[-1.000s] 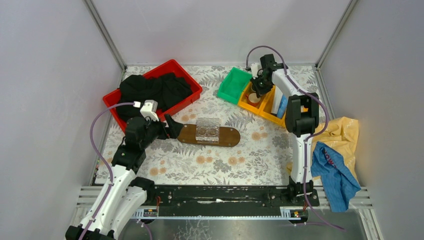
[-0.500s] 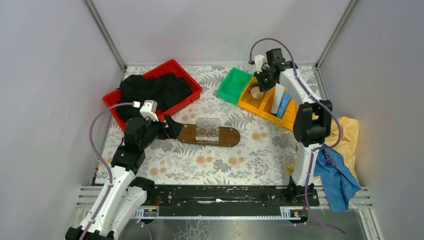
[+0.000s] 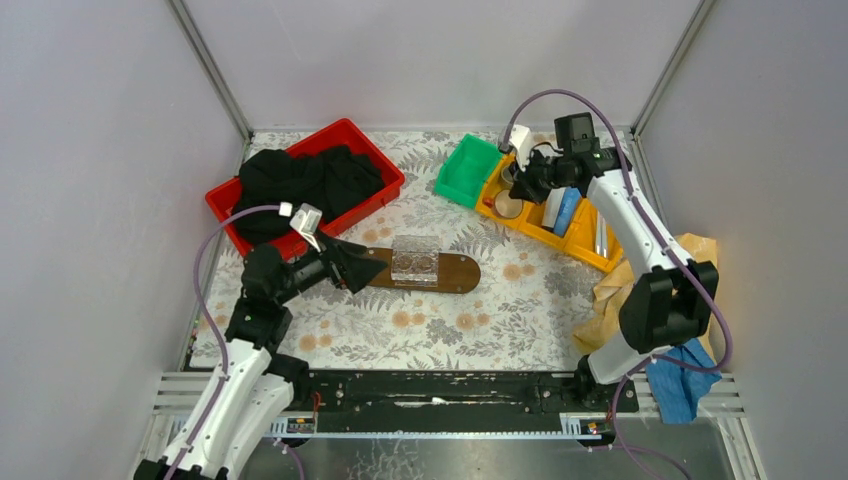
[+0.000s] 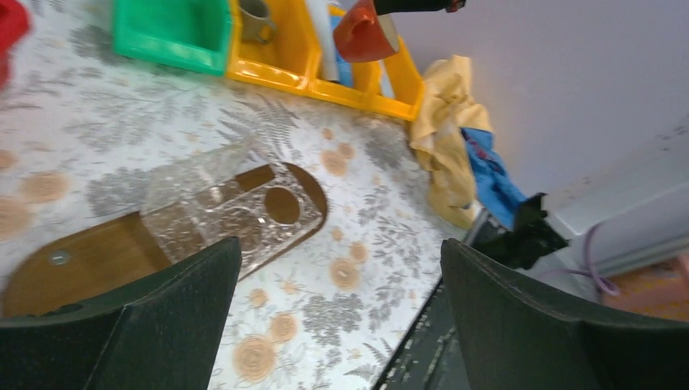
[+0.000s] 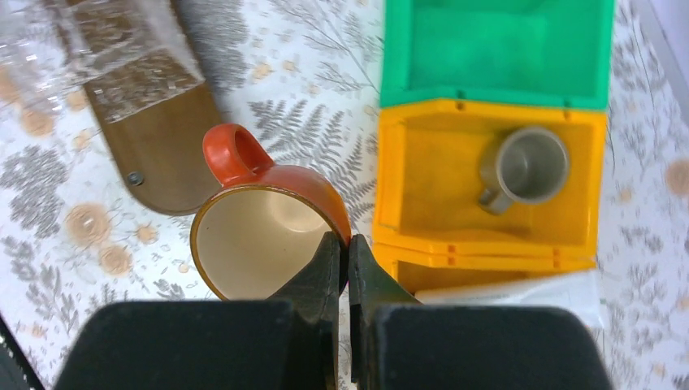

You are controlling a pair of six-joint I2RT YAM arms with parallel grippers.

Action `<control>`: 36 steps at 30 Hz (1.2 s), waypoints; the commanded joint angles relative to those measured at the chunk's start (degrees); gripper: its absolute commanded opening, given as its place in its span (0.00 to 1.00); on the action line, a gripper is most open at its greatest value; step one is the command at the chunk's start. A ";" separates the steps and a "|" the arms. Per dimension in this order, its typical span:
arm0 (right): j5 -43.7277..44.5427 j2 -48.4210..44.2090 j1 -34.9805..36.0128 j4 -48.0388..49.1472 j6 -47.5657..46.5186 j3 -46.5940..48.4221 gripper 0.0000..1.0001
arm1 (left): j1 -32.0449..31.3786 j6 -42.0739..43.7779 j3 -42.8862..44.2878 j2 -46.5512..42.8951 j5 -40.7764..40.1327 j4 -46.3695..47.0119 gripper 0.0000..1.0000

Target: Prepare toiletry sets of a toothbrush and toothpaste on the tray

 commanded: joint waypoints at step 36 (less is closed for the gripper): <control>-7.33 8.52 22.85 -38.43 -6.96 19.50 0.00 | -34.28 16.21 7.52 20.69 -17.63 13.89 0.53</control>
